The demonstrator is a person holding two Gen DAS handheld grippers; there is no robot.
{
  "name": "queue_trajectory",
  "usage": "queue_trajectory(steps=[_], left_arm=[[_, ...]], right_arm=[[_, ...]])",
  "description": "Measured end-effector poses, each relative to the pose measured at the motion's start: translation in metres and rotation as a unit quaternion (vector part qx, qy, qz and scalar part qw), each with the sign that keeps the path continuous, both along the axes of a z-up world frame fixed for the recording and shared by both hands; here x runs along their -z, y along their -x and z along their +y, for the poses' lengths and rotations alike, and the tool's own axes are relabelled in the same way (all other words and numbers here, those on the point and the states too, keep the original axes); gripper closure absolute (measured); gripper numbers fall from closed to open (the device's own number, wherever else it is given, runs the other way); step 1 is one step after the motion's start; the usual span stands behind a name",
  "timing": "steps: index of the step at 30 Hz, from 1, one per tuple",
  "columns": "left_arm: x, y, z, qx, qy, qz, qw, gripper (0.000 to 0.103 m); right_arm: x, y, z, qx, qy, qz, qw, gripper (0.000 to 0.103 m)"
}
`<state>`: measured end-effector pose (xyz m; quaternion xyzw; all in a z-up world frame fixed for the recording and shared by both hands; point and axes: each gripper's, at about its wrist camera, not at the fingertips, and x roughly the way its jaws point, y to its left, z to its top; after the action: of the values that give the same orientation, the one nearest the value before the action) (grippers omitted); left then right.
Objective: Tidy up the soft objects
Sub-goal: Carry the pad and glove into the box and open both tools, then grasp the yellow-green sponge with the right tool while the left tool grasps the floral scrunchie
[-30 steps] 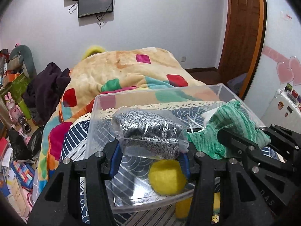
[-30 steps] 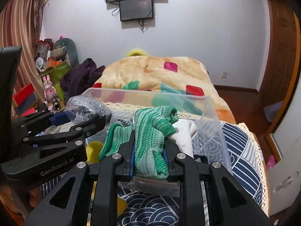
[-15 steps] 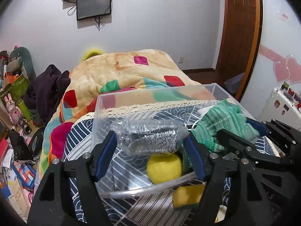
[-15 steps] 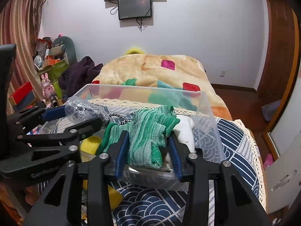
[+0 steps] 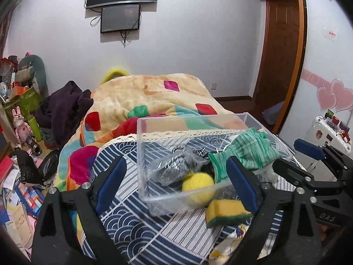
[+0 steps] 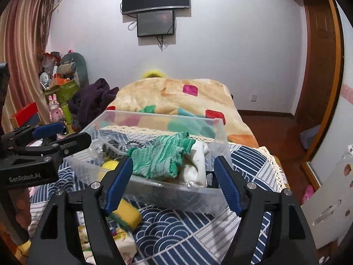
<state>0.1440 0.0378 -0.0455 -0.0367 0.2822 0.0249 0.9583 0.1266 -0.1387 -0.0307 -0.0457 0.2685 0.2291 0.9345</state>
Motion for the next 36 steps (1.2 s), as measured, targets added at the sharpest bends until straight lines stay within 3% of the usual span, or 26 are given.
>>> queue_trajectory(steps=[5, 15, 18, 22, 28, 32, 36], left_arm=[[0.007, 0.014, 0.002, 0.001, -0.002, 0.007, 1.0, 0.009], [0.033, 0.041, 0.002, 0.001, -0.031, 0.026, 0.9992, 0.009], [0.041, 0.046, 0.005, 0.003, -0.025, 0.036, 0.9991, 0.009], [0.052, 0.05, 0.007, 0.006, -0.004, 0.052, 0.9986, 0.009], [0.065, 0.054, -0.007, 0.031, 0.001, 0.068, 0.9972, 0.009], [0.072, 0.057, -0.021, 0.053, 0.01, 0.077, 0.9955, 0.009], [0.081, 0.056, -0.035, 0.075, 0.015, 0.095, 0.9925, 0.025]], right_arm=[[0.007, 0.017, 0.004, -0.035, -0.013, 0.006, 0.999, 0.03], [0.05, 0.011, 0.044, -0.113, 0.012, 0.077, 0.99, 0.031], [0.061, -0.001, 0.05, -0.112, 0.017, 0.104, 0.988, 0.039], [0.072, -0.009, 0.053, -0.106, 0.029, 0.128, 0.986, 0.062], [0.068, -0.002, 0.043, -0.097, 0.01, 0.116, 0.988, 0.073], [0.059, 0.015, 0.027, -0.074, 0.004, 0.09, 0.993, 0.074], [0.056, 0.021, 0.007, -0.052, -0.013, 0.08, 0.995, 0.075]])
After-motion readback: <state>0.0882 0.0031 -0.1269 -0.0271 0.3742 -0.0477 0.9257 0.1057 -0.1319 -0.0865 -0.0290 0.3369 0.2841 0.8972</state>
